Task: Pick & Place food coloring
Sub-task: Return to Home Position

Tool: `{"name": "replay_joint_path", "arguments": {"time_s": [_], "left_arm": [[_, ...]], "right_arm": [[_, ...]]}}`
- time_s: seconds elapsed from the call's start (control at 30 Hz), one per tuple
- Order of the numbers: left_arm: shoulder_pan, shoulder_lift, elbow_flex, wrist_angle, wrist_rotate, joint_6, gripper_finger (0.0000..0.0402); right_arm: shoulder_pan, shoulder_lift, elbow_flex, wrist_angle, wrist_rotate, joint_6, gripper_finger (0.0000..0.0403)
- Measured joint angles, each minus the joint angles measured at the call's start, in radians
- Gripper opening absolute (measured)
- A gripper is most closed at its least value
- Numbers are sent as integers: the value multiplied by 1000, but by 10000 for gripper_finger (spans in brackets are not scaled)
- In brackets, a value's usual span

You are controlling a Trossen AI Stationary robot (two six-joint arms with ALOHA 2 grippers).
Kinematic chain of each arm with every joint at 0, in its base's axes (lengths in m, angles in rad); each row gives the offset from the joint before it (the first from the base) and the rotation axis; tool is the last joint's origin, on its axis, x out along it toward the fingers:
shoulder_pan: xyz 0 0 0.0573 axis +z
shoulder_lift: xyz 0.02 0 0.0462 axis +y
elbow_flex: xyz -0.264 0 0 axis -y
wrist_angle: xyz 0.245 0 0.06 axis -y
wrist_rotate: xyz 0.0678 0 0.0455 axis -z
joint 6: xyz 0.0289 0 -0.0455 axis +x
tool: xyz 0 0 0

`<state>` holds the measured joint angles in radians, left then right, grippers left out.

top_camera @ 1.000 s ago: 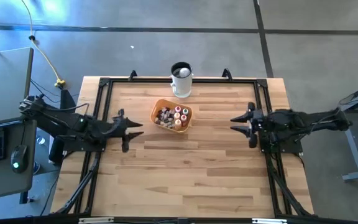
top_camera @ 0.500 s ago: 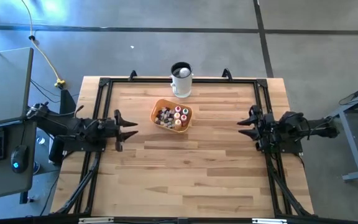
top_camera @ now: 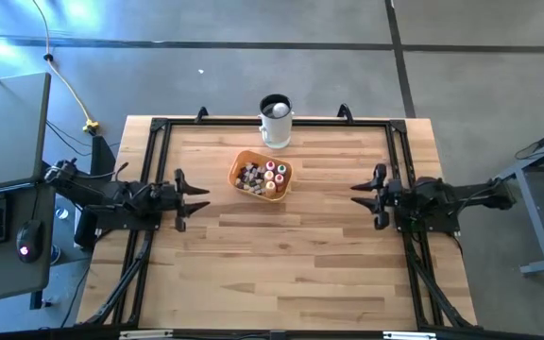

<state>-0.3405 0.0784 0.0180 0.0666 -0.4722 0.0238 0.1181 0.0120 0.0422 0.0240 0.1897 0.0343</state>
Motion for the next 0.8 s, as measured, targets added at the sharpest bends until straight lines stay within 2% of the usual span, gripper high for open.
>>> {"name": "replay_joint_path", "arguments": {"time_s": [0.8], "left_arm": [[0, 14, -3, -5, 1, -3, 152]], "right_arm": [[0, 14, -33, 39, -2, 9, 153]]}}
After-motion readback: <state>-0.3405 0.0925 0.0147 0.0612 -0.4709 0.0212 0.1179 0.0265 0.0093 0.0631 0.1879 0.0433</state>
